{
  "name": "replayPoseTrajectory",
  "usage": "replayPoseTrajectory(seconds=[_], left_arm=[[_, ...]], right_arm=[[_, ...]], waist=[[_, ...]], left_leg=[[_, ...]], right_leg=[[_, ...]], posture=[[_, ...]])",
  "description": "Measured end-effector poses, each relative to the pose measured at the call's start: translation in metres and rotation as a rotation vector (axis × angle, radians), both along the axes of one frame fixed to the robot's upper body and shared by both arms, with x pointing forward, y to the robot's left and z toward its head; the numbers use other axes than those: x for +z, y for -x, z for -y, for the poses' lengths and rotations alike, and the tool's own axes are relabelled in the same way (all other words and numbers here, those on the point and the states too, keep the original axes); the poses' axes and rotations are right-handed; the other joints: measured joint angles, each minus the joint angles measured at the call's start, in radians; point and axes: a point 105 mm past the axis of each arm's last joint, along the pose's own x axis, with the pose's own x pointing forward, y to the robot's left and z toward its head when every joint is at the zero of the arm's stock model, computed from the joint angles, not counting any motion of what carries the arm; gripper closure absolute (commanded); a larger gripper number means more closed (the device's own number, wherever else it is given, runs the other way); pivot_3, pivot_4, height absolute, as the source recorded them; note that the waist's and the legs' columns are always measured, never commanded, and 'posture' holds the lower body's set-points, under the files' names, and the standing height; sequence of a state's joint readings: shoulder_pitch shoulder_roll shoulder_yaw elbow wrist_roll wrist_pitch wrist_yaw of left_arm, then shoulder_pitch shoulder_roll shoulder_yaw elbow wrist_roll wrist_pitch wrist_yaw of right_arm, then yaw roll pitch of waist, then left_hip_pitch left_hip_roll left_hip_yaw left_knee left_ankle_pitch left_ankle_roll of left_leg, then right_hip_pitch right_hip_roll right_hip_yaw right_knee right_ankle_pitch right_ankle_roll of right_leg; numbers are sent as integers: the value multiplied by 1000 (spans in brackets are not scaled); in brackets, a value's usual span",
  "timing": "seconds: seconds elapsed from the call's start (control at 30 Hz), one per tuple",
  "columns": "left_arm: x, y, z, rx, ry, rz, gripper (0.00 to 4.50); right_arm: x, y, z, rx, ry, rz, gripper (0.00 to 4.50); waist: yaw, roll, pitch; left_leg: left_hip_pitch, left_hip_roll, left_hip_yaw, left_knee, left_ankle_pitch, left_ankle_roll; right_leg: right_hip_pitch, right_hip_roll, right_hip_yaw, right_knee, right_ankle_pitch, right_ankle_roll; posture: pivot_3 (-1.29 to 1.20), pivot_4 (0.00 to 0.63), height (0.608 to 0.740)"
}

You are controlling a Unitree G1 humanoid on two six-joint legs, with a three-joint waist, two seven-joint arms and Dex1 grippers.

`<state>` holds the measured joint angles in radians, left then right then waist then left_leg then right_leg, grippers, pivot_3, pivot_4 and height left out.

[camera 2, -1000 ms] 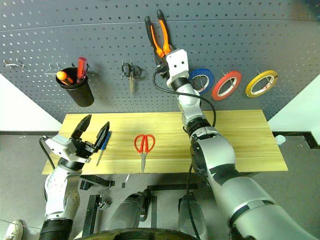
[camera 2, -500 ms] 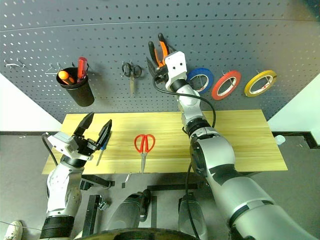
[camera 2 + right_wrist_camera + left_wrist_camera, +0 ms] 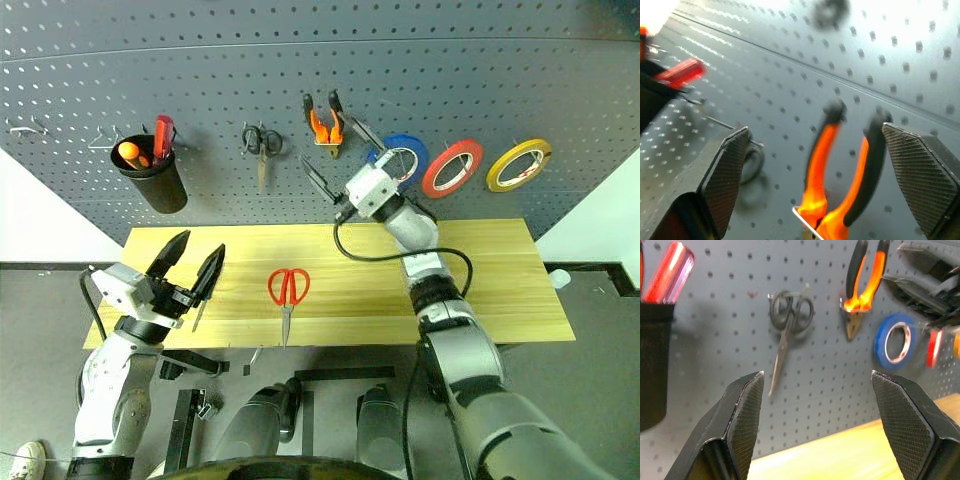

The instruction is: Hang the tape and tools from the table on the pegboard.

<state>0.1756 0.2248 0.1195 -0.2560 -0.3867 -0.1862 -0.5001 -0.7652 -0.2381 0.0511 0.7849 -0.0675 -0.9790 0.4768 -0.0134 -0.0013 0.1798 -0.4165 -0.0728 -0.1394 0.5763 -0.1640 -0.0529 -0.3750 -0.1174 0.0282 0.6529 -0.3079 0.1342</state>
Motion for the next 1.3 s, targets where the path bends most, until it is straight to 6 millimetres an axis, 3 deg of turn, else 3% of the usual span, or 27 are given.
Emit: replayPoseTrajectory(seconds=[0.13,0.23,0.3,0.4,0.6,0.7,0.93,1.13,1.3], left_arm=[[-22,-8,8,74,-19,-147,915],[-55,-27,13,163,-78,-362,915],[-68,-39,24,180,-106,-468,915],[-82,-56,40,200,-99,-635,72],[-102,-68,75,242,-188,-887,29],[-118,-66,84,228,-280,-1009,29],[-138,-49,109,160,-282,-1211,29],[-150,-42,106,185,-269,-1320,29],[-148,-49,109,209,-240,-1354,29]], right_arm=[[-25,29,27,14,172,-67,28],[-62,47,41,70,302,-309,28],[-76,59,49,106,332,-460,28],[-90,72,61,141,376,-637,0],[-125,87,73,99,470,-830,0],[-131,90,75,97,497,-847,0],[-139,90,76,86,506,-849,0],[-144,92,77,80,509,-858,0],[-148,94,76,77,497,-868,0]], waist=[[25,-1,-1],[26,-1,0],[24,-1,0],[18,-2,0],[21,-4,0],[14,-4,0],[13,-7,2],[3,-8,3],[1,-8,2]], left_leg=[[-2,0,-1,1,0,0],[-6,-1,-1,4,0,0],[-6,-1,0,5,0,0],[-6,0,0,6,0,0],[-10,-1,0,6,0,0],[-10,-1,0,8,0,0],[-10,-1,0,12,0,-1],[-11,-1,0,15,-1,0],[-10,-1,0,16,-2,-1]], right_leg=[[2,-2,-2,-5,-2,-2],[1,-2,-3,-5,-2,-2],[1,-2,-3,-5,-1,-2],[1,-2,-4,-5,-1,0],[-2,-2,-5,-5,1,5],[-1,-1,-6,-5,1,5],[1,-2,-7,-5,2,6],[2,-2,-7,-5,2,7],[3,-2,-7,-5,3,8]], posture=[[45,138,725],[23,139,725],[8,136,725],[-12,131,725],[-33,128,725],[-35,128,725],[-41,137,725],[-54,142,725],[-63,142,725]])
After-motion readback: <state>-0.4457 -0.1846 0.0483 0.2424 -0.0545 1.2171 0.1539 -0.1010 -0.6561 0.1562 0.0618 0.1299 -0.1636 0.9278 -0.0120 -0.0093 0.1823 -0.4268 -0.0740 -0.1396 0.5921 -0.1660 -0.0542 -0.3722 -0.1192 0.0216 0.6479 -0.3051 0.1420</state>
